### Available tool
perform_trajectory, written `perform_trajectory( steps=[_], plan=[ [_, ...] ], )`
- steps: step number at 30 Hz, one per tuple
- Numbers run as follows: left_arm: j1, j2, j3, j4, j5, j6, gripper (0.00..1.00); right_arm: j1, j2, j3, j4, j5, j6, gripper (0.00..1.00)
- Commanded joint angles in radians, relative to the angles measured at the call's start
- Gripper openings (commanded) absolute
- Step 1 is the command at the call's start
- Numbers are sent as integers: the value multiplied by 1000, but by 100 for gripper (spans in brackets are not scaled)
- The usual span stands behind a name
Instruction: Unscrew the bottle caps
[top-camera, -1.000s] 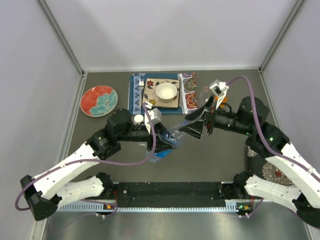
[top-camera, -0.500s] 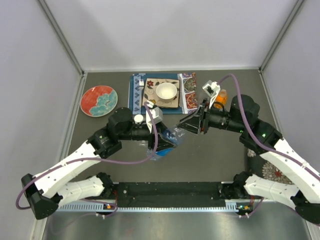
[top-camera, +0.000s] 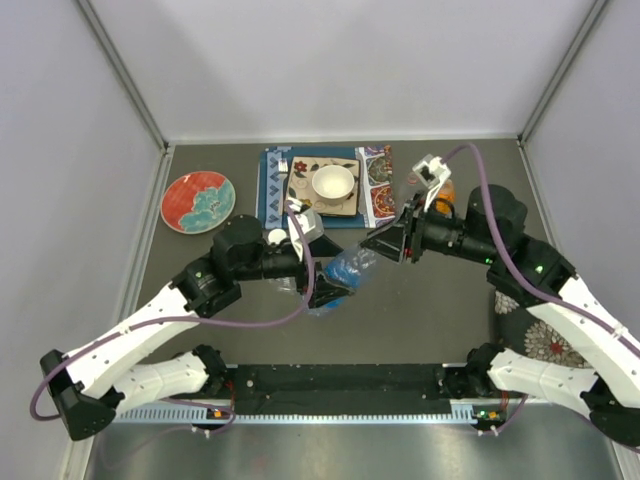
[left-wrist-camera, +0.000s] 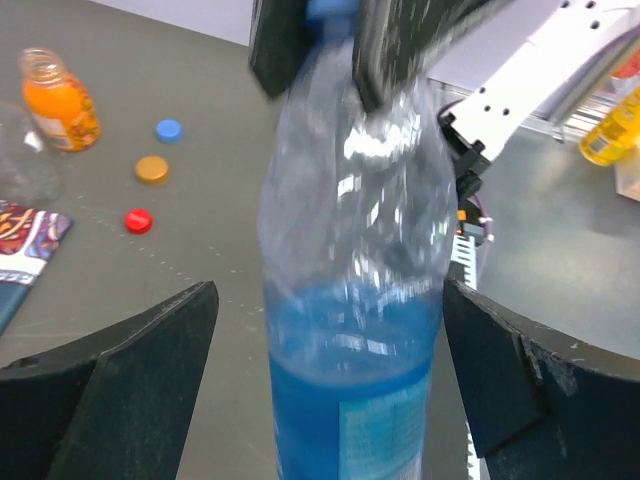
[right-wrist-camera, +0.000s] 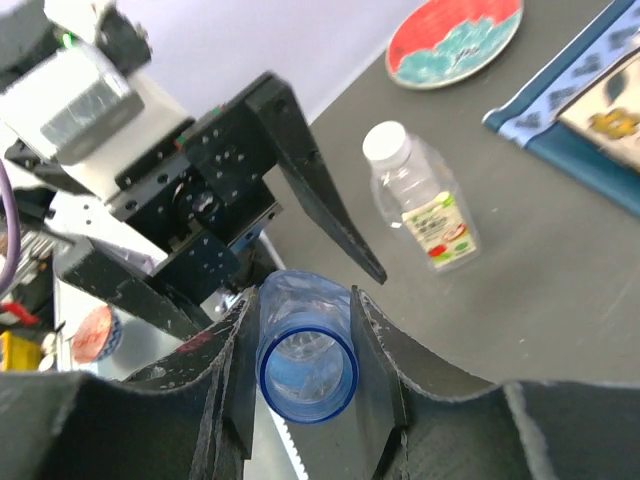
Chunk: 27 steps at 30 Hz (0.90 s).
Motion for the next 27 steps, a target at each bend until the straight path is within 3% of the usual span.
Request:
perform_trajectory(
  steps=[1,4,5,8,9,11,13,18,23,27],
  plan=[
    [-5,-77,52,-14,-124,45,99,11,9,196,-105,191,-83,0],
    [-2,-145,54,-65,-187,75,99,9,80,359,-258,479,-147,0],
    [-4,-165,46,-74,-231,74,99,4,103,439,-292,657,-162,0],
    [-2,-251,0,-68,-262,65,99,-83,210,561,-367,856,-239,0],
    [-2,-290,-12,-63,-262,57,99,-198,245,580,-367,849,-245,0],
    [-2,-323,-39,-59,-259,51,99,-329,279,630,-369,788,-221,0],
    [-2,-358,-49,-69,-264,49,99,-432,333,655,-366,829,-181,0],
    [-4,-418,-70,-88,-297,54,99,-560,408,650,-255,920,-166,0],
    [-2,-466,-80,-120,-319,57,99,-730,509,654,-254,946,-117,0],
    [-2,-499,-78,-154,-359,85,99,-787,552,617,-237,946,-81,0]
  ],
)
